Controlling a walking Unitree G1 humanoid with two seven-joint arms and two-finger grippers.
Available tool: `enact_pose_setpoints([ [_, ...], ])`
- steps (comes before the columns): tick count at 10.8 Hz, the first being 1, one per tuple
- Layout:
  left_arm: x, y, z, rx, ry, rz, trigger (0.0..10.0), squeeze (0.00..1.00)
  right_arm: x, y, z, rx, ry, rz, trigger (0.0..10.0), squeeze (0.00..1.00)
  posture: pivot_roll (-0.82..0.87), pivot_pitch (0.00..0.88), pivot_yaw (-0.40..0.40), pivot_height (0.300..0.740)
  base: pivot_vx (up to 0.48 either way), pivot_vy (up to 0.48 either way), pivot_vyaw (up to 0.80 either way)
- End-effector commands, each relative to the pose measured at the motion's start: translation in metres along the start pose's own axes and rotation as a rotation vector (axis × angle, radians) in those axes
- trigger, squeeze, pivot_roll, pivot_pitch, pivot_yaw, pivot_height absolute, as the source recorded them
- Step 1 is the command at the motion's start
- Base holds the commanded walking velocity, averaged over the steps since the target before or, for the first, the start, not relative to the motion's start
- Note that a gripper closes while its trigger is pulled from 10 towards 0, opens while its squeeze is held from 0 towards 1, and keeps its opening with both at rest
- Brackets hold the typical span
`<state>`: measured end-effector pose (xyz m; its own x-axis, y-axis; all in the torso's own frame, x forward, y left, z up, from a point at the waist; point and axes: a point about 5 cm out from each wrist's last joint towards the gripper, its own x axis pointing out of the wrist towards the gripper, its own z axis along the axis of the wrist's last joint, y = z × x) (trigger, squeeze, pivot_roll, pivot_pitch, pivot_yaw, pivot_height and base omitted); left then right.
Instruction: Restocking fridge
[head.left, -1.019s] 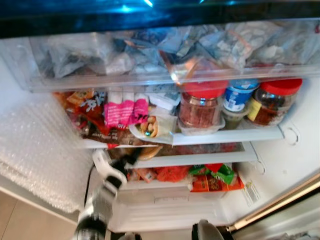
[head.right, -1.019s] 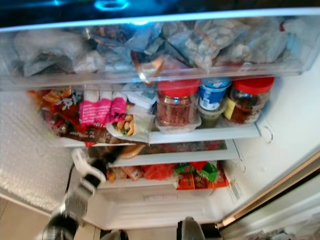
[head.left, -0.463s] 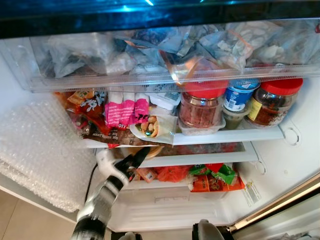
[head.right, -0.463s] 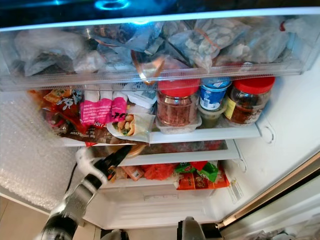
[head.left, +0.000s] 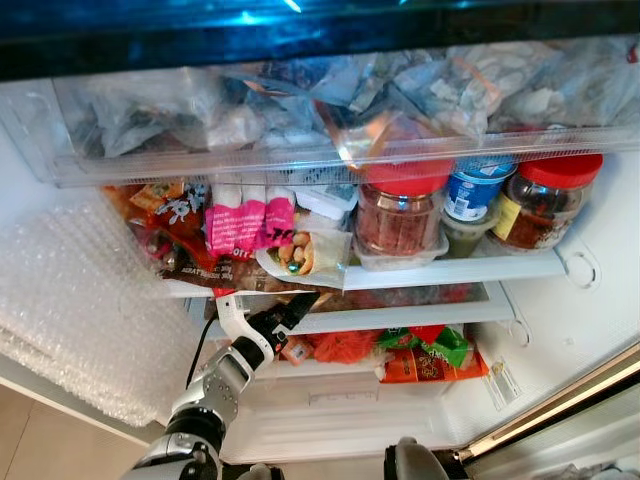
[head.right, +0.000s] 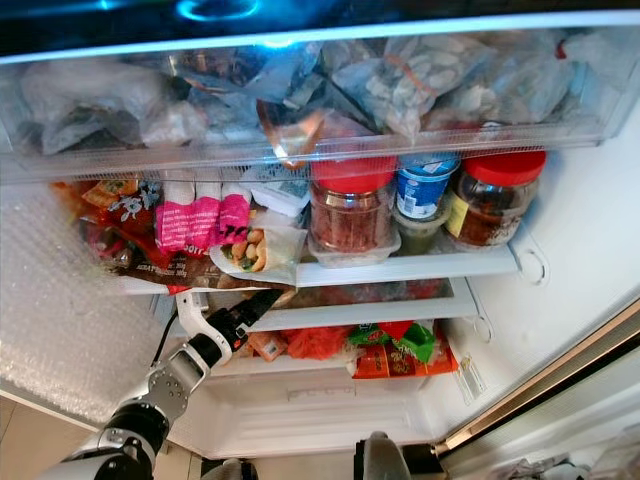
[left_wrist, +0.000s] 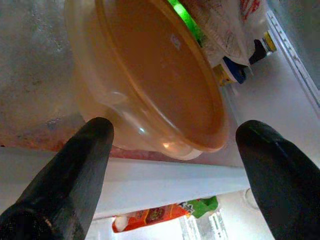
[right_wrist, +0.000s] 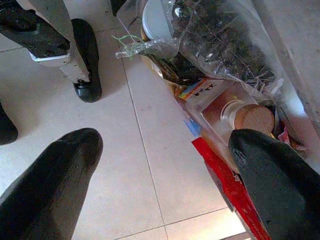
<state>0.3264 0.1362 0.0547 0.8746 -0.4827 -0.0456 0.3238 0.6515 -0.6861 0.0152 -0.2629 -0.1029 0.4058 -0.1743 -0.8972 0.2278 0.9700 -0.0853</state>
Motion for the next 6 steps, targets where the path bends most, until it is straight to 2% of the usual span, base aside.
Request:
enact_pose_setpoints([
  [1, -0.008, 0.005, 0.007, 0.050, -0.024, -0.001, 10.0, 0.00, -0.003, -0.004, -0.006, 0.019, 0.014, -0.020, 10.0, 0.00, -0.18, 0.111, 0.047, 0.655, 0.000, 0.000, 0.00],
  [3, -0.022, 0.003, 0.018, 0.176, -0.054, -0.020, 10.0, 0.00, -0.002, -0.003, -0.005, 0.013, 0.014, -0.018, 10.0, 0.00, -0.15, 0.111, 0.044, 0.655, 0.000, 0.000, 0.00],
  [6, -0.030, -0.012, 0.006, 0.371, 0.029, -0.070, 10.0, 0.00, -0.001, -0.002, -0.002, 0.007, 0.010, -0.013, 10.0, 0.00, -0.15, 0.105, 0.050, 0.655, 0.000, 0.000, 0.00],
])
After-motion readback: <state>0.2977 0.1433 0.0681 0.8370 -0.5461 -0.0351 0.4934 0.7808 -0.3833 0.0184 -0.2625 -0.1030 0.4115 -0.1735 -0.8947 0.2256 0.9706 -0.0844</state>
